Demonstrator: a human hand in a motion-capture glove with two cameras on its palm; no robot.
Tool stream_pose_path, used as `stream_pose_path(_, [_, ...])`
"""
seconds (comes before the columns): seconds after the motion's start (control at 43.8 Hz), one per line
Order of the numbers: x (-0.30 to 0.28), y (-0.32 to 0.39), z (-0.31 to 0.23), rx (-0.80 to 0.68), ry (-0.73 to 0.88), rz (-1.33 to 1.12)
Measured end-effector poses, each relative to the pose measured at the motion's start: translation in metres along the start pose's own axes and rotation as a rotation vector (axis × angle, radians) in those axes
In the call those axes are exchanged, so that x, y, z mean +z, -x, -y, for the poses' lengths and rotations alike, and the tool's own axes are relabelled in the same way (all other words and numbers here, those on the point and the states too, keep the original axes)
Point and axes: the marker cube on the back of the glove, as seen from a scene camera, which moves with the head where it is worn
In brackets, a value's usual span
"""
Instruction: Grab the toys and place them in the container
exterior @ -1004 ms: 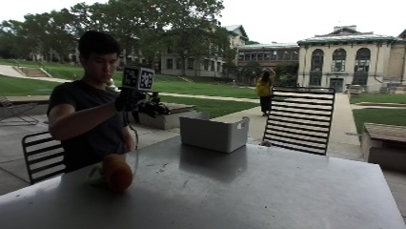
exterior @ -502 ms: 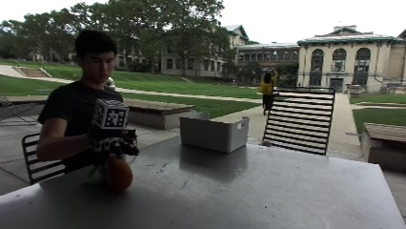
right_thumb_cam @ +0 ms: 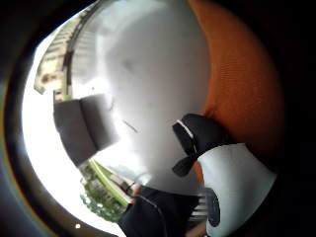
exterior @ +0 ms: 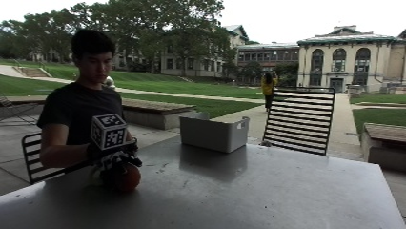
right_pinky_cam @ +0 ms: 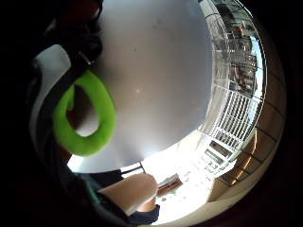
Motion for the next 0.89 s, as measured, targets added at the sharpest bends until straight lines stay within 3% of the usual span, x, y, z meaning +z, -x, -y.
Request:
stream_pose_path(0.137, [-0.001,-0.006,0.008,-0.034,0.002,-0.027])
stream_pose_path(0.388, [0.001,-0.01,0.016,-0.052,-0.272,0.098])
stream_pose_path(0.502, [-0.008,-0.009,0.014,-0.055,-0.296,0.147])
stream_pose_path(0.685, [-0.053,0.007,0.002,-0.105,-0.335,0.226])
stream_pose_path(0.89, [-0.147,0.054,-0.017,-0.182,-0.489,0.228])
